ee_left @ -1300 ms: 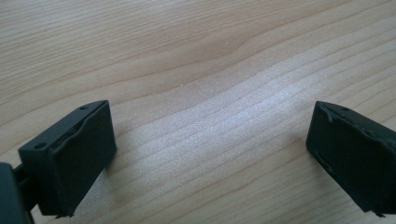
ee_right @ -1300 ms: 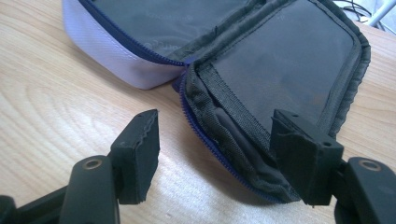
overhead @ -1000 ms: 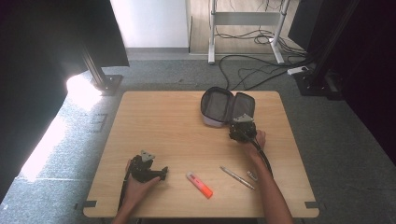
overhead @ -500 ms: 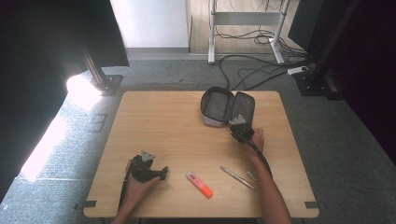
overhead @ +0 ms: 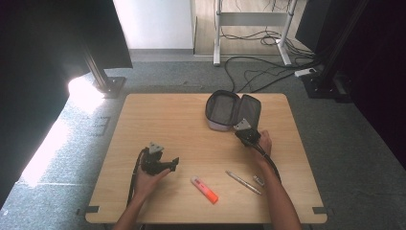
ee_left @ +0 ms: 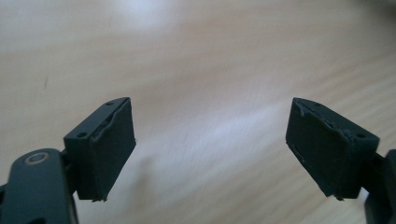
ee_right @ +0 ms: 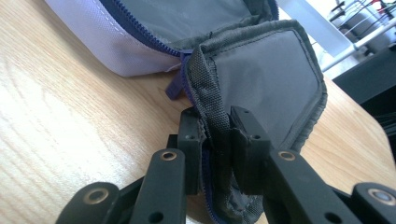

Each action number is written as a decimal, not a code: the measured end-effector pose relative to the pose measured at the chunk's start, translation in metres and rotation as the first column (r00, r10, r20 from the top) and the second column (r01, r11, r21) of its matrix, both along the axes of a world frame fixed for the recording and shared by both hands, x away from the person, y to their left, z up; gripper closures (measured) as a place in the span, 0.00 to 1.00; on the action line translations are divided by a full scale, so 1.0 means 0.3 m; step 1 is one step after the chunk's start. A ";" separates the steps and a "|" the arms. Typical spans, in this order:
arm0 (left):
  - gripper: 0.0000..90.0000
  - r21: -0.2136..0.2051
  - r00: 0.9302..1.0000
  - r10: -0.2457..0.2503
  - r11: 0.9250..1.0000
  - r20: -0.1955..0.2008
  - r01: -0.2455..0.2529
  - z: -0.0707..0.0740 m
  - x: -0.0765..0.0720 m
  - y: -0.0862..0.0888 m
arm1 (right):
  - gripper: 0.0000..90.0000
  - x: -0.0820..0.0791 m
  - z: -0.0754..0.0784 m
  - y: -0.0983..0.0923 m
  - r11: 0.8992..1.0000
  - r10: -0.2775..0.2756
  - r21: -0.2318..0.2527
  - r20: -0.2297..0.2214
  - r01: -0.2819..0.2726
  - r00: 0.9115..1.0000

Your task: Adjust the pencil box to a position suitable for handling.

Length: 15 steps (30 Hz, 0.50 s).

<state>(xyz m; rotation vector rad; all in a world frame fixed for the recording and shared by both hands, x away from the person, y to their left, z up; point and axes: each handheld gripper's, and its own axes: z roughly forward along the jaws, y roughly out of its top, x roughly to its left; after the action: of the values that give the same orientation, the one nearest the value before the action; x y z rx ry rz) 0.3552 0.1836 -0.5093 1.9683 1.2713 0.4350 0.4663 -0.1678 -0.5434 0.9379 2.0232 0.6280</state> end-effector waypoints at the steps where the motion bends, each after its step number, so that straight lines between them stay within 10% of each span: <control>1: 0.18 -0.010 1.000 -0.006 1.000 0.002 0.006 0.019 0.021 -0.015 | 0.82 0.000 0.001 -0.001 1.000 0.003 0.009 -0.003 -0.003 1.000; 15: 0.26 -0.110 0.999 -0.025 0.994 -0.033 0.021 0.103 0.203 -0.137 | 0.82 -0.002 0.008 -0.007 0.999 0.019 0.042 -0.016 -0.019 1.000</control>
<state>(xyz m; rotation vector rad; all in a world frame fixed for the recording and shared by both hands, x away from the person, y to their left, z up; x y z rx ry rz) 0.4161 0.1425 -0.4784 1.9034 1.2657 0.3147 0.4659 -0.1700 -0.5411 0.9519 2.0424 0.6775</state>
